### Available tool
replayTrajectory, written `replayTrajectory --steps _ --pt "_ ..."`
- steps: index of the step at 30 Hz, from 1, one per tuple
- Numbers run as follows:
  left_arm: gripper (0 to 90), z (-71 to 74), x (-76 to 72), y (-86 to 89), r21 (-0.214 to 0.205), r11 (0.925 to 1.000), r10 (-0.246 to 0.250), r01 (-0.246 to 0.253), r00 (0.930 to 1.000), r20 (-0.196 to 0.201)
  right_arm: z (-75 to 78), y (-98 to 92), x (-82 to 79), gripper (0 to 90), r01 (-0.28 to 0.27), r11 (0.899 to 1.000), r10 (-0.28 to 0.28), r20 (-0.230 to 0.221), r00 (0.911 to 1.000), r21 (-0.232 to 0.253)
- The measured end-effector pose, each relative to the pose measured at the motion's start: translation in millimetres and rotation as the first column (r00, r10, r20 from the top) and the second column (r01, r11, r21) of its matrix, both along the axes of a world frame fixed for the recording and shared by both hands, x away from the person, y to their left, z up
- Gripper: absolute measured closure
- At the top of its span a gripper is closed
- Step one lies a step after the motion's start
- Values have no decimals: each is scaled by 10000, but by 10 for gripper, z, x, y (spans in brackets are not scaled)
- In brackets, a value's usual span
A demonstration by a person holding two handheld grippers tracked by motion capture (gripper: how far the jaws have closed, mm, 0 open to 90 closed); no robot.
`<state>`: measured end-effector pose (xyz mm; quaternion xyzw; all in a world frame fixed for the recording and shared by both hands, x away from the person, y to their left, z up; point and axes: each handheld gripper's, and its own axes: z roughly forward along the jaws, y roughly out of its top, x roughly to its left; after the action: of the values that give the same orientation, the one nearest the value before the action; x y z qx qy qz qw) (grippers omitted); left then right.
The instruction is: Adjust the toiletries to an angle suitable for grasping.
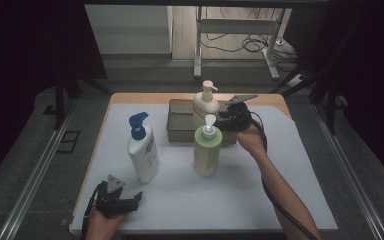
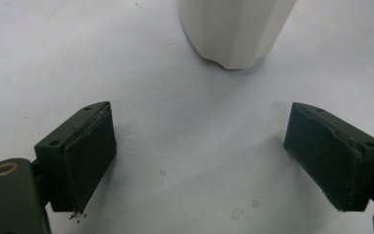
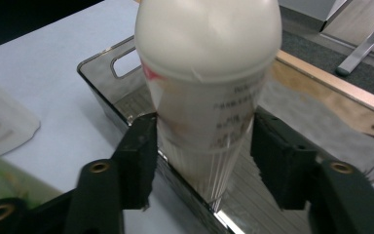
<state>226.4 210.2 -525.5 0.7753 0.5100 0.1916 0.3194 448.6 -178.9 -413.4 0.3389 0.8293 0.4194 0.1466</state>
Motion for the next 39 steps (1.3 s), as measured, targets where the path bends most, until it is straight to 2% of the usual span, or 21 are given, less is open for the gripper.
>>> replayTrajectory --steps 5,8,9,13,14,17,24,39 --pt "113 0 0 0 0 10000 1 -1 10000 -1 3 -82 -35 553 128 9999 -128 -73 9999 54" --pt "113 0 0 0 2 10000 2 -2 10000 0 1 -164 -42 657 469 9989 -469 -54 9989 58" --pt "113 0 0 0 2 10000 2 -2 10000 0 1 -164 -42 657 469 9989 -469 -54 9989 58" --pt "113 0 0 -1 1 10000 3 -3 10000 -1 -17 -222 -10 746 723 9973 -720 -161 9973 158" --pt "113 0 0 -1 2 10000 3 -3 10000 -1 -38 -232 14 804 898 9958 -894 -189 9958 196" --pt "113 0 0 0 2 10000 1 -1 10000 -1 -72 -226 48 850 985 9950 -981 -241 9949 136" --pt "113 0 0 0 4 10000 0 0 10000 -1 -181 -171 172 891 1327 9911 -1332 -477 9899 -141" --pt "112 0 0 1 17 10000 -4 4 10000 0 -354 5 357 893 1072 9913 -1144 -982 9886 -761"
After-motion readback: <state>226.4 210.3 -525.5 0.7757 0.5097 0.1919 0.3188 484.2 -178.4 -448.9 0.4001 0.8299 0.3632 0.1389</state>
